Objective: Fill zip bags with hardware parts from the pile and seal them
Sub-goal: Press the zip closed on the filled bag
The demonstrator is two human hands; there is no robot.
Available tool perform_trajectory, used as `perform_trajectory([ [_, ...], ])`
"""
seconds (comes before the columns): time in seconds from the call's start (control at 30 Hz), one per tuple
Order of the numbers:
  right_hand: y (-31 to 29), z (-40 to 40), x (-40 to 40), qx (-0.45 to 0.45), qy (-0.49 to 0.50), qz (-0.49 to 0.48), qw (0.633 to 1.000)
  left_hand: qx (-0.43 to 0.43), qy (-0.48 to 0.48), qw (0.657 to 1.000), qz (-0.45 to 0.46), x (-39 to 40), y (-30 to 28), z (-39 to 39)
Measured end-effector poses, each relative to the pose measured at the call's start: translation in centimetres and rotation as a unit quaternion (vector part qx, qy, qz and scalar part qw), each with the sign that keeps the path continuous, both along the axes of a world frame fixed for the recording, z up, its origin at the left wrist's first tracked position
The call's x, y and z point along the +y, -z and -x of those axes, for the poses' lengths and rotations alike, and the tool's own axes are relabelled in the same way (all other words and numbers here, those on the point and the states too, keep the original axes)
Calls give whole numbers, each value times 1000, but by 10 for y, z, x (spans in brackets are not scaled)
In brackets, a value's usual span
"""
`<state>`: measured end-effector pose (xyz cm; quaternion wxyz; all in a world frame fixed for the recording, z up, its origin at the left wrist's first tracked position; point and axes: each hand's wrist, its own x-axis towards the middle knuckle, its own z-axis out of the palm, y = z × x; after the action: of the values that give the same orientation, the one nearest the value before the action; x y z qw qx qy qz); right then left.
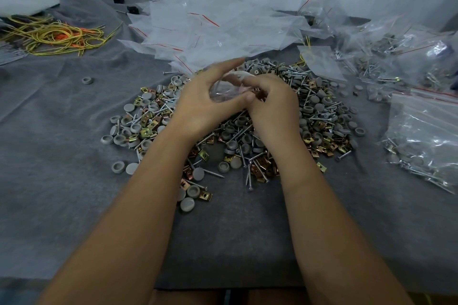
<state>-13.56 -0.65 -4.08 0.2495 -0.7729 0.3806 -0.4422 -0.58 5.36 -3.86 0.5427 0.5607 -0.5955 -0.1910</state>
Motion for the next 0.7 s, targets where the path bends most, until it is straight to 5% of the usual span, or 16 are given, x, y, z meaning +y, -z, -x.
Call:
perform_trajectory([
  [0.37,-8,1,5,-179,20,-42,983,-61,-50,997,-16,-5,6,-2],
  [0.57,-10,1,8,-205,22,-80,975,235,-39,967,92,-2,-9,-1],
  [0.7,-11,0,9,-212,-15,-128,969,431,28,902,0,-1,-13,-8],
])
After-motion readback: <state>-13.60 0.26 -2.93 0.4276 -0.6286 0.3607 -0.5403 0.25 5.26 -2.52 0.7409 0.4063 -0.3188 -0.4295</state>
